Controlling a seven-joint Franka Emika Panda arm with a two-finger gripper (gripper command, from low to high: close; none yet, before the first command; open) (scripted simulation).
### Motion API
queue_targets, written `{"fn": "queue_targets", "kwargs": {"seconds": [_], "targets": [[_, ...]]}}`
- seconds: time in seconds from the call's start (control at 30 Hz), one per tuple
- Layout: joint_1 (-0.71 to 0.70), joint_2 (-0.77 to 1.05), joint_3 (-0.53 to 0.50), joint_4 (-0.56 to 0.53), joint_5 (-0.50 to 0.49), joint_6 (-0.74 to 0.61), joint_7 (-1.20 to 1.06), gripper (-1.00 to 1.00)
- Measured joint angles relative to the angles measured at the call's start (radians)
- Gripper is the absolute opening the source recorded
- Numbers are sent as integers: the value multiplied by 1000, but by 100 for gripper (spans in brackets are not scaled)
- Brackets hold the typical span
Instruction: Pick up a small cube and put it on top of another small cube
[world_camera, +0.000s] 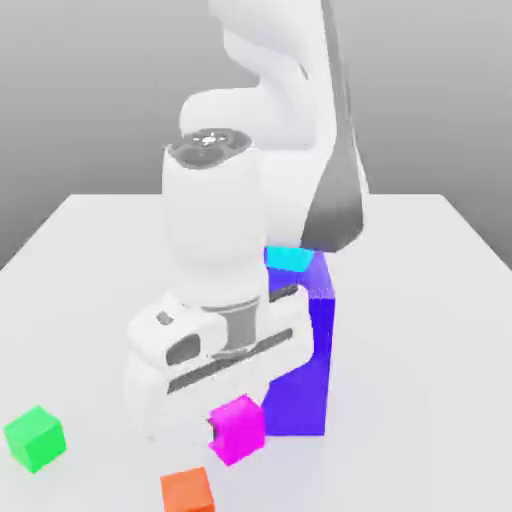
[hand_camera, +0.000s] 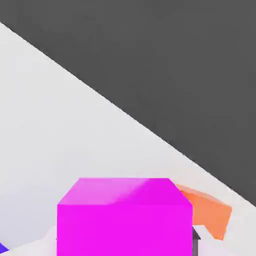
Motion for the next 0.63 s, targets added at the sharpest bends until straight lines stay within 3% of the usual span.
{"fn": "queue_targets", "kwargs": {"seconds": [0.13, 0.23, 0.27, 0.47, 0.63], "targets": [[-95, 35, -120, 8, 9, -17, 117, -100], [-221, 188, -114, 56, 133, 39, 111, -100], [-241, 216, -105, 63, 158, 52, 103, 100], [-252, 230, -101, 67, 171, 60, 98, 100], [-196, 96, -190, 55, 25, -45, 207, 100]]}}
